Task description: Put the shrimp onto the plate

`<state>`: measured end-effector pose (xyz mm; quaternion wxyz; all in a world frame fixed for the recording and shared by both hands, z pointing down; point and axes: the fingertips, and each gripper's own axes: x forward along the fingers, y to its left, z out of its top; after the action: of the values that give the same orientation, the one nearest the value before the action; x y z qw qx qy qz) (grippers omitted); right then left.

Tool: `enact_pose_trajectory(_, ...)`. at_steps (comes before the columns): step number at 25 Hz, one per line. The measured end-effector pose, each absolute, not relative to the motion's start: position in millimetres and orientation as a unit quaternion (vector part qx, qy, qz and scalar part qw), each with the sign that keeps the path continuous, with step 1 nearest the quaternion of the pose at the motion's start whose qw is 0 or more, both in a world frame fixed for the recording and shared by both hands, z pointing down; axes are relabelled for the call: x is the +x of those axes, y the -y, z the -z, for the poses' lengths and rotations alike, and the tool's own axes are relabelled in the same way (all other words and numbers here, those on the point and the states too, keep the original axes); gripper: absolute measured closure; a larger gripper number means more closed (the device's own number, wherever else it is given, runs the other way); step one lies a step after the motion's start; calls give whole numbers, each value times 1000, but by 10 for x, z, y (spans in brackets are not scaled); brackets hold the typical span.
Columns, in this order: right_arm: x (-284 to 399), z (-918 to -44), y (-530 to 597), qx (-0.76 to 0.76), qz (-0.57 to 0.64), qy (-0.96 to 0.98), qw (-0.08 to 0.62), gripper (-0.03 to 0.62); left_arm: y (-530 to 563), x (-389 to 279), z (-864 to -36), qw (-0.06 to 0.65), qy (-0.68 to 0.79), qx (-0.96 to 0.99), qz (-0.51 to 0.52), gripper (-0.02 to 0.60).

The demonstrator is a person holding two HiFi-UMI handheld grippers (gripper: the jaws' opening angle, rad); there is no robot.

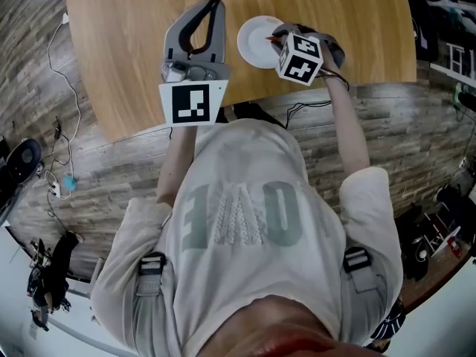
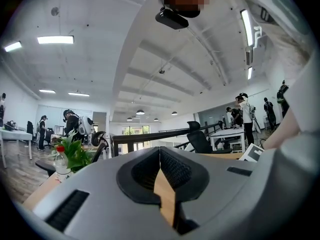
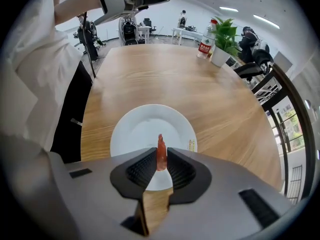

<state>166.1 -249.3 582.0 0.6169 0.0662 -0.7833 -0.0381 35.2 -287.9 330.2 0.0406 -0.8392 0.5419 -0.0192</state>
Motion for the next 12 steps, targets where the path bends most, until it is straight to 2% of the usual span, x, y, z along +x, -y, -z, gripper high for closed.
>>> enact_pose_trajectory(12, 1690, -5980, 2430, 28, 8, 766, 642, 522, 2959, 242, -3397, 29, -554, -832, 24, 572)
